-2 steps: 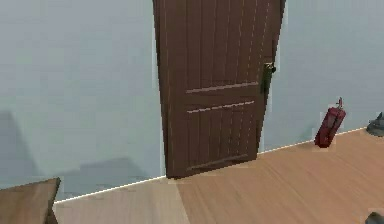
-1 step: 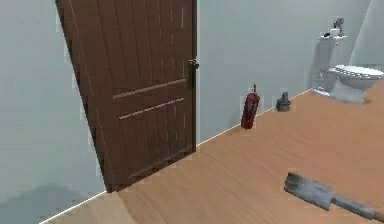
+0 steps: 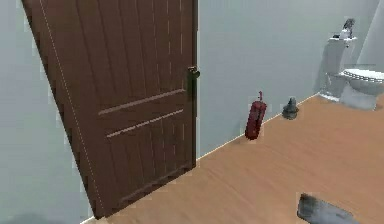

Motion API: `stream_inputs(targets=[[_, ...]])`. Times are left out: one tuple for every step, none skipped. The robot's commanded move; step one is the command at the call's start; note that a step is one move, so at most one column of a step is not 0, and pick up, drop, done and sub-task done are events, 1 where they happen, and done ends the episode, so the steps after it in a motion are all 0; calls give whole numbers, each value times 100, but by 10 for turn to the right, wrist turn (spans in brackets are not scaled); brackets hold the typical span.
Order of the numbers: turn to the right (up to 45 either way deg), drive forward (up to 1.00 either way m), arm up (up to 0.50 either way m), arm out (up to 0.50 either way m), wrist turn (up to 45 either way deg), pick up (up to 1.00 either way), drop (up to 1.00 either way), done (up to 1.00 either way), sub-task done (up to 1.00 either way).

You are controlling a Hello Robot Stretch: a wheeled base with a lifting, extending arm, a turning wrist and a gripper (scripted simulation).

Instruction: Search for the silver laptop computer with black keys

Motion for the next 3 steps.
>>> stream_inputs(targets=[[420, 0, 0, 0, 0, 0, 0, 0, 0], [0, 100, 0, 0, 0, 0, 0, 0, 0], [30, 0, 0, 0, 0, 0, 0, 0, 0]])
